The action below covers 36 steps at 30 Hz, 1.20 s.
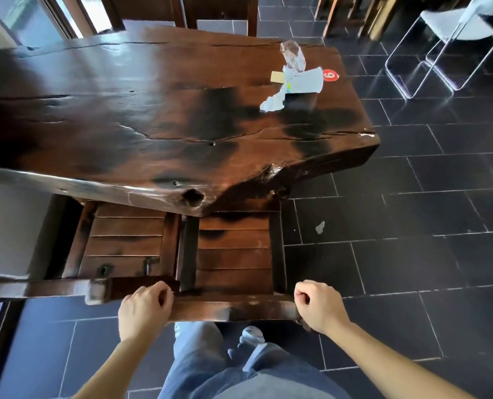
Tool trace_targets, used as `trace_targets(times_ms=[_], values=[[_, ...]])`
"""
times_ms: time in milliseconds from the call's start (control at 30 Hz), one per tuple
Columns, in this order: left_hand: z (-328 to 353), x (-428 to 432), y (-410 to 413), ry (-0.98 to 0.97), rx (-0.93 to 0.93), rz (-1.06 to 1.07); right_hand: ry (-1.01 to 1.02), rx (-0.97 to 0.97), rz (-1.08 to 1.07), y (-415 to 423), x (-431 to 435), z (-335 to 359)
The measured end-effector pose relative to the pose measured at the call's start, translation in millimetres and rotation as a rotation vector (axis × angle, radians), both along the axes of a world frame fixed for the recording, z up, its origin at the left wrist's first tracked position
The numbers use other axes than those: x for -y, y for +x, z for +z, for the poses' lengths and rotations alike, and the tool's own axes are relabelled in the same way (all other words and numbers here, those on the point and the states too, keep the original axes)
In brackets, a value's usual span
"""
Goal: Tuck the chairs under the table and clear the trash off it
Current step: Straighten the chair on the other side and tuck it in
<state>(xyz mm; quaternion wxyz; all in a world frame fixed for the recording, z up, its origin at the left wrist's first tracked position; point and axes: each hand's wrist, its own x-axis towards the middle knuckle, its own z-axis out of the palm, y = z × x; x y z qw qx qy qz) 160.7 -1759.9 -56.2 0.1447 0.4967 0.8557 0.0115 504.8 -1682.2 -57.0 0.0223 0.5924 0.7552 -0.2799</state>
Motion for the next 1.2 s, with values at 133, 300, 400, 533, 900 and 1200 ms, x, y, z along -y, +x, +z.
trace_targets(times_ms=[133, 300, 400, 533, 900, 1200], values=[[-5, -12, 4, 0.001, 0.038, 0.085, -0.028, 0.033, 0.026, 2, -18, 1], [-8, -27, 4, 0.024, 0.027, 0.079, -0.032, 0.007, 0.02, 1, -34, 1], [-7, -29, 2, 0.022, 0.026, 0.039, -0.038, 0.023, 0.018, 2, -33, 0], [-6, -30, 0, 0.009, -0.009, -0.016, -0.024, 0.047, 0.007, 1, -34, 0], [-2, -30, -5, -0.33, -0.043, -0.24, 0.217, 0.07, -0.256, -5, -4, 3], [-2, 15, 6, -0.054, 0.046, -0.177, 0.329, 0.065, -0.166, 0, 17, -5]])
